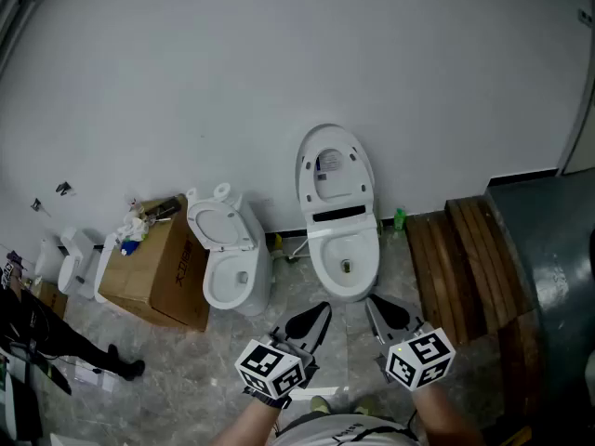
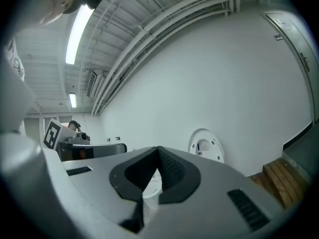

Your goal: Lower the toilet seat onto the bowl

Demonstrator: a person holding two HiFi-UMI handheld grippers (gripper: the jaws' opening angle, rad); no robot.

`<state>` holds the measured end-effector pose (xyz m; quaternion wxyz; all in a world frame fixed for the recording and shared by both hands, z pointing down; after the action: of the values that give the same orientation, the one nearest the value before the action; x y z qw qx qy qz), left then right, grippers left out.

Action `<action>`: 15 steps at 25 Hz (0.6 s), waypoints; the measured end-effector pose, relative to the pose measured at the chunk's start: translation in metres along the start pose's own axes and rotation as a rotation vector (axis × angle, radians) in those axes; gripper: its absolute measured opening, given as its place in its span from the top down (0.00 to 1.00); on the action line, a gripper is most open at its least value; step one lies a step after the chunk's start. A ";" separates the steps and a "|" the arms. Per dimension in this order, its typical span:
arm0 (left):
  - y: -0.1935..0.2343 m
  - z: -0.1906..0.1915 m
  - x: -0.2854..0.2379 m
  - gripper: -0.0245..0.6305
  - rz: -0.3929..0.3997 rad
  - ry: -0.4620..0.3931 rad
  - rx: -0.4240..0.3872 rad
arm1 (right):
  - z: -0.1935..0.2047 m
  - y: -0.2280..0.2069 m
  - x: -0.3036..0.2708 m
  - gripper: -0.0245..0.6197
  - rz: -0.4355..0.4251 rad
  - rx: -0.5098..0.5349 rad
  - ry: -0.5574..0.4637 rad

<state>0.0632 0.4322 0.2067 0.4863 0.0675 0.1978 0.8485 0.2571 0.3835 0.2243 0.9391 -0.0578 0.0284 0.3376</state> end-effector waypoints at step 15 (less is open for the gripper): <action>-0.003 0.005 0.002 0.95 -0.024 -0.011 0.000 | -0.001 -0.002 0.008 0.94 -0.050 -0.044 -0.034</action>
<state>0.0666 0.4366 0.2097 0.4977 0.0697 0.1957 0.8421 0.2643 0.3865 0.2227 0.9461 -0.0736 0.0035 0.3154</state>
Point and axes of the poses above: the fingertips, and each gripper's own axes: x backward along the fingers, y to its left, z out of its underside, the point moved 9 cm from there along x, backward along the fingers, and after that the axes turned 11 degrees about x, right-handed, at the moved point
